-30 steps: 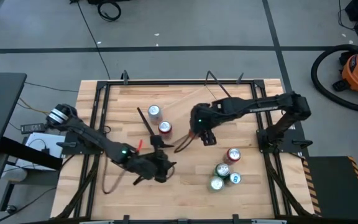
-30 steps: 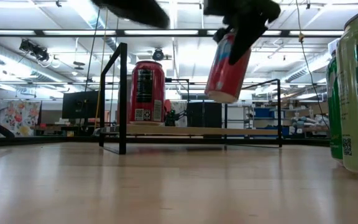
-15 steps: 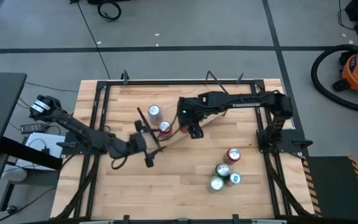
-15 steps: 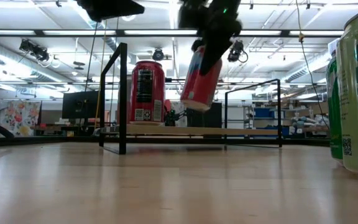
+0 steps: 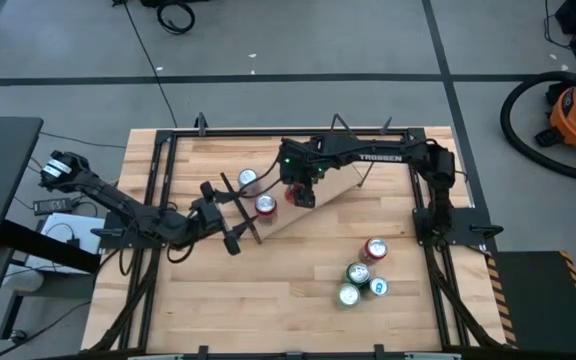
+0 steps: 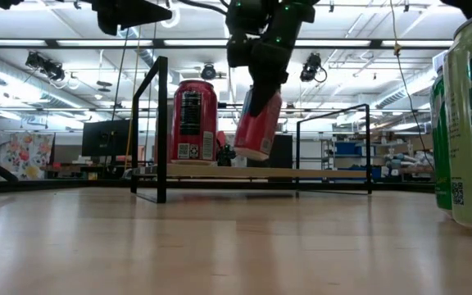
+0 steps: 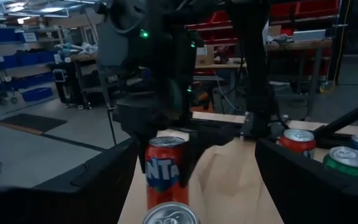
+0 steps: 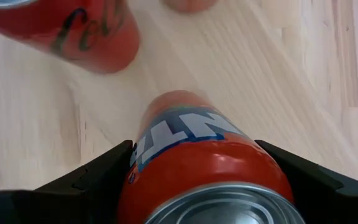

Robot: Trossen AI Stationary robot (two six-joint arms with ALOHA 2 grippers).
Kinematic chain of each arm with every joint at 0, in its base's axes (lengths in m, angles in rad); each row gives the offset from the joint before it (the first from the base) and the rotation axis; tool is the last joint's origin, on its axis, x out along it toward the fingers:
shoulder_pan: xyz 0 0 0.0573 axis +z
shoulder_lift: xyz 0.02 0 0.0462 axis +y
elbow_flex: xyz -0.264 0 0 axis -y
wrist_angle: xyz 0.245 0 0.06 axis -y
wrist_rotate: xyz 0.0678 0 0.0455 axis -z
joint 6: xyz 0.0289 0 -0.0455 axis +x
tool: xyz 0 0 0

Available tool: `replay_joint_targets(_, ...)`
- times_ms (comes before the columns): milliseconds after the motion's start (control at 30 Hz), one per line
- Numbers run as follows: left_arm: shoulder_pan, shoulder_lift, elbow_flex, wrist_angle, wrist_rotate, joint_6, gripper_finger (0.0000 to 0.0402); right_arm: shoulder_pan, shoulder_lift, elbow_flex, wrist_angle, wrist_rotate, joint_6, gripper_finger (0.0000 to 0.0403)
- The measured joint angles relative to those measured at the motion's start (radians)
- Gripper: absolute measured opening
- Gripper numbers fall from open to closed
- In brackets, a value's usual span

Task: Place canned beverage on shelf
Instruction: Put the top red soda can on the shelf

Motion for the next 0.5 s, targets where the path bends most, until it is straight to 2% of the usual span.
replay_joint_targets(500, 0.0, 0.0, 0.0, 0.001, 0.0, -0.027, 0.0336, -0.009, 0.0, -0.026, 0.021, 0.008, 0.093, 0.0321)
